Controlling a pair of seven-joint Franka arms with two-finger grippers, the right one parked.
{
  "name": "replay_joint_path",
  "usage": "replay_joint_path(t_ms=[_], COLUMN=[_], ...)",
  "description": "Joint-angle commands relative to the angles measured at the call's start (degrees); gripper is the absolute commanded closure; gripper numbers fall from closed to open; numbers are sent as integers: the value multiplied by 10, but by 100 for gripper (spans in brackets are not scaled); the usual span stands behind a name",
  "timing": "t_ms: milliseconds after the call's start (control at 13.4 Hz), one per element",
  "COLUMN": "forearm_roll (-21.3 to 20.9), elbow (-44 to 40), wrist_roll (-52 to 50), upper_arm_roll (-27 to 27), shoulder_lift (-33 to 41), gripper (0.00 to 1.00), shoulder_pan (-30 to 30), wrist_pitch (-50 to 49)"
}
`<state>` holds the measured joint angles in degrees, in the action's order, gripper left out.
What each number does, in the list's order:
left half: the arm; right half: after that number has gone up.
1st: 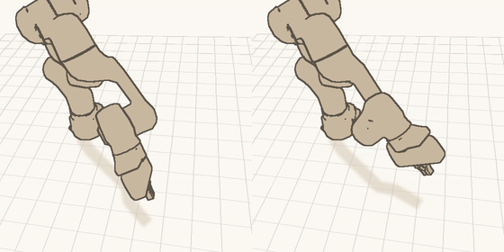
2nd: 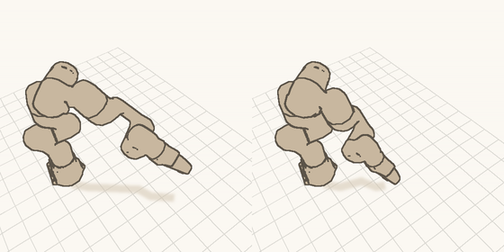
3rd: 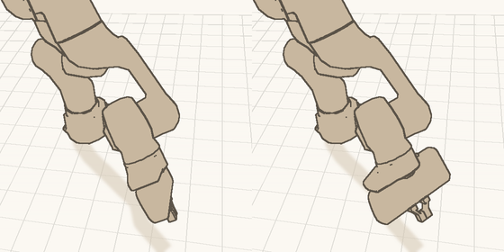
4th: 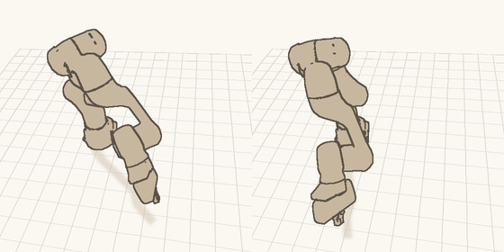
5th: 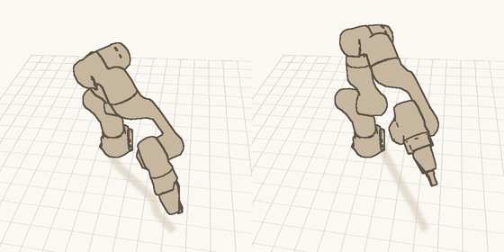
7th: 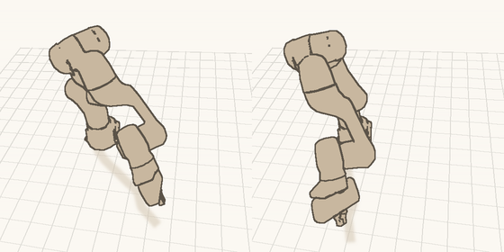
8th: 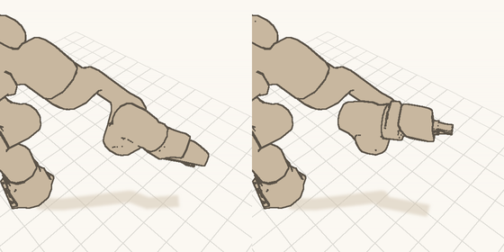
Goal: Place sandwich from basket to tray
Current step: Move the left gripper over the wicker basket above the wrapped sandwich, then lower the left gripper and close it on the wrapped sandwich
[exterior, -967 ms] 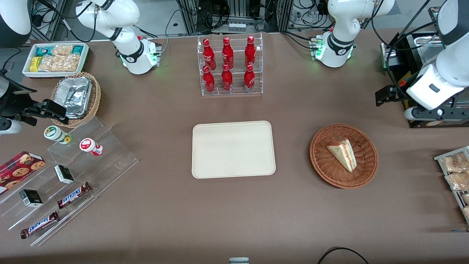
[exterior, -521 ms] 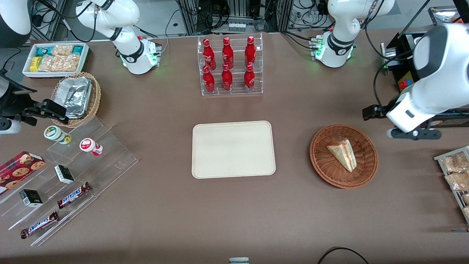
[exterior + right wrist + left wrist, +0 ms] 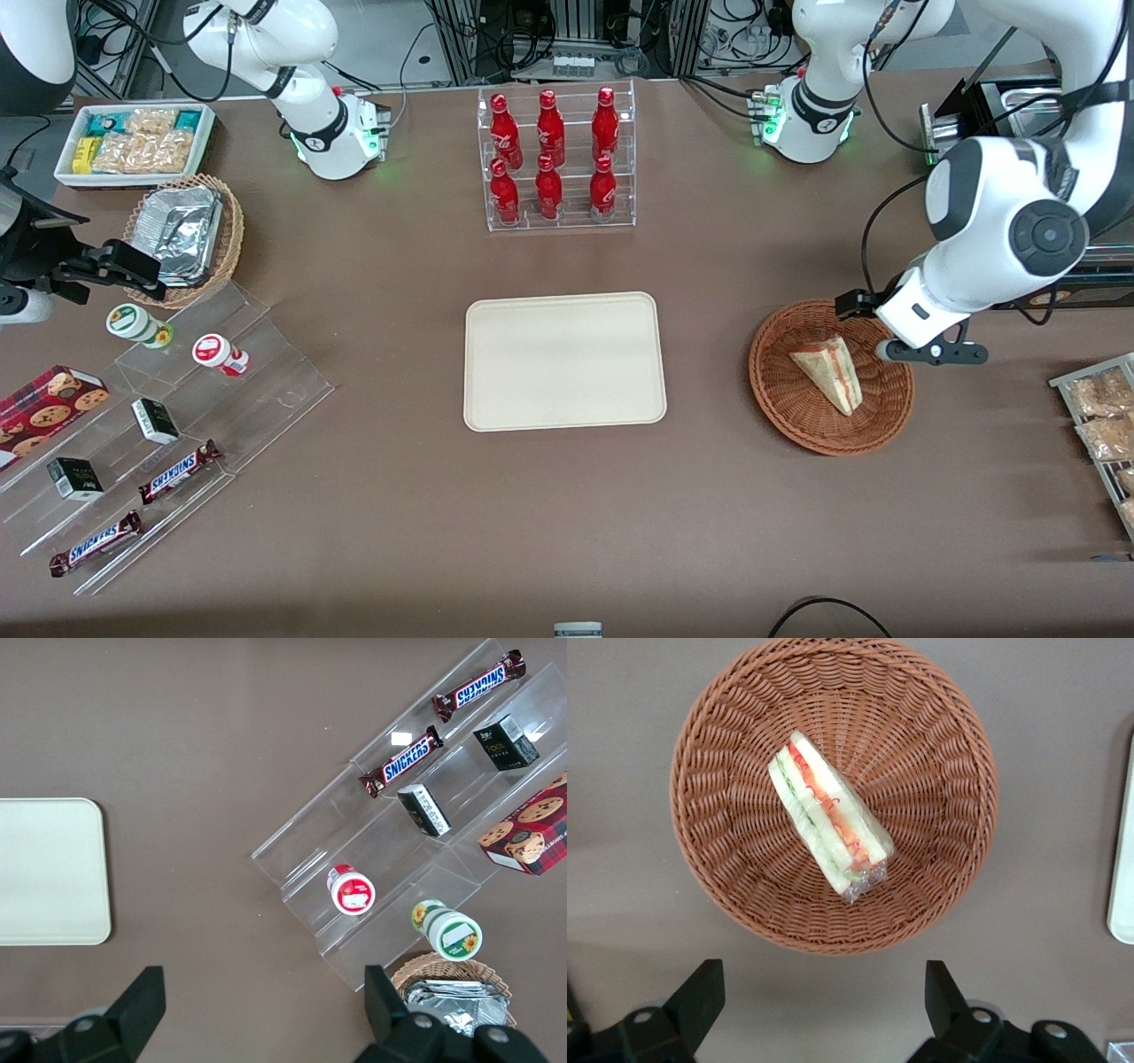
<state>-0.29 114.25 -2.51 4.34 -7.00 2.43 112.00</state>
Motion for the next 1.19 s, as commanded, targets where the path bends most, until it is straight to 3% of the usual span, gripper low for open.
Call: replay_joint_path(t_ms=[0, 372, 893, 1116], forearm_roll=[2, 2, 1, -4], elbow=[10, 50, 101, 101], wrist_roll=[-1, -86, -377, -384], upper_arm_roll=[-4, -4, 8, 10], shoulder_lift=[-13, -13, -27, -38], gripper=[0, 0, 0, 0], shoulder_pan=[6, 6, 6, 6], wrist_pitch=[30, 96, 214, 219])
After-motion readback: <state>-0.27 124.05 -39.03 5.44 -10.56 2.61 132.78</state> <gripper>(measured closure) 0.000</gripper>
